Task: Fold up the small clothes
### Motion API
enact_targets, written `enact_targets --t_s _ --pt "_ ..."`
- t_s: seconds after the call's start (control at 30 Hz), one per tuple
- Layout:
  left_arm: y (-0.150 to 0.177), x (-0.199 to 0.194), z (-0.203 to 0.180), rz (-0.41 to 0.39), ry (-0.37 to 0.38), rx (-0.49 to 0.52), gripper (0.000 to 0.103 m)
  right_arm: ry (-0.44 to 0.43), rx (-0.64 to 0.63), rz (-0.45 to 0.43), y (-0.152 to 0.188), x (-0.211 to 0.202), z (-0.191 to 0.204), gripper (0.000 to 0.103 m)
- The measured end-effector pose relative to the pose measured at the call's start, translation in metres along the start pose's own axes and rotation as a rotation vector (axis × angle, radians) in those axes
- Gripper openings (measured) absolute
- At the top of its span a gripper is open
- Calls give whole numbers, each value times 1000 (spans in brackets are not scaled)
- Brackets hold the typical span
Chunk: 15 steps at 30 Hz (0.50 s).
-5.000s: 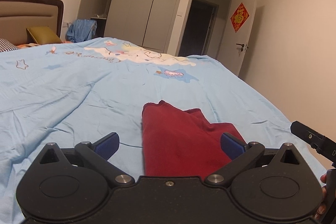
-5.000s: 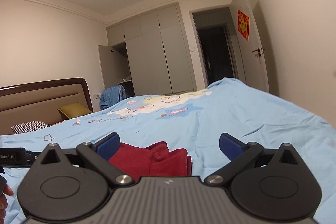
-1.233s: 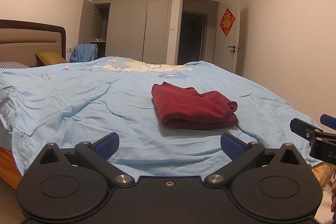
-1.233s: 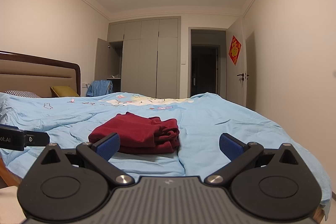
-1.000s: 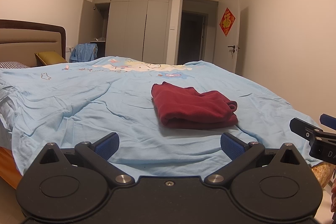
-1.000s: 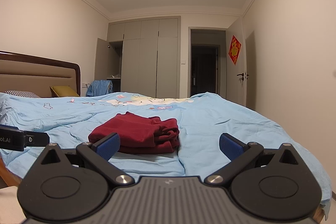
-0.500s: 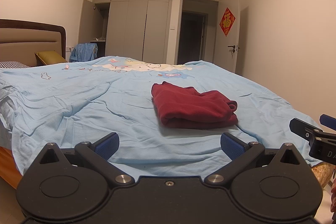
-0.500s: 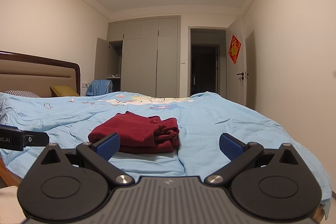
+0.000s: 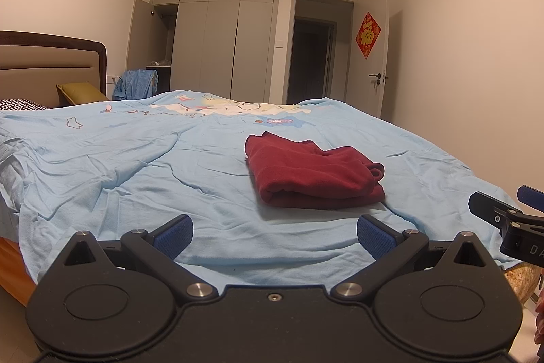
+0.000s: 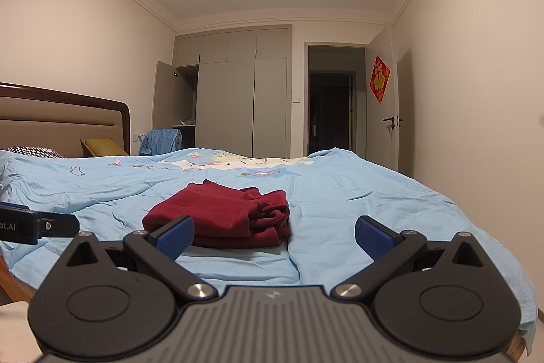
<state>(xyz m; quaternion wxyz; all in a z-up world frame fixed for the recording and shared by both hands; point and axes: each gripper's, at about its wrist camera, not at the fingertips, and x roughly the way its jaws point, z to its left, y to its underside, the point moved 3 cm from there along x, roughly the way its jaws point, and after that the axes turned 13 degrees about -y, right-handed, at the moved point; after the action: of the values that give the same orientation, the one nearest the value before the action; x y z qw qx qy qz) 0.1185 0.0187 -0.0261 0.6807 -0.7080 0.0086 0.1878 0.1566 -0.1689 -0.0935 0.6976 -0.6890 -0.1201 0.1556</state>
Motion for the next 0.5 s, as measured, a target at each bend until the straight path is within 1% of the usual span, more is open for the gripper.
enact_targets --t_s 0.5 --pt "0 -1 -1 1 0 1 102 0 0 1 -1 0 0 103"
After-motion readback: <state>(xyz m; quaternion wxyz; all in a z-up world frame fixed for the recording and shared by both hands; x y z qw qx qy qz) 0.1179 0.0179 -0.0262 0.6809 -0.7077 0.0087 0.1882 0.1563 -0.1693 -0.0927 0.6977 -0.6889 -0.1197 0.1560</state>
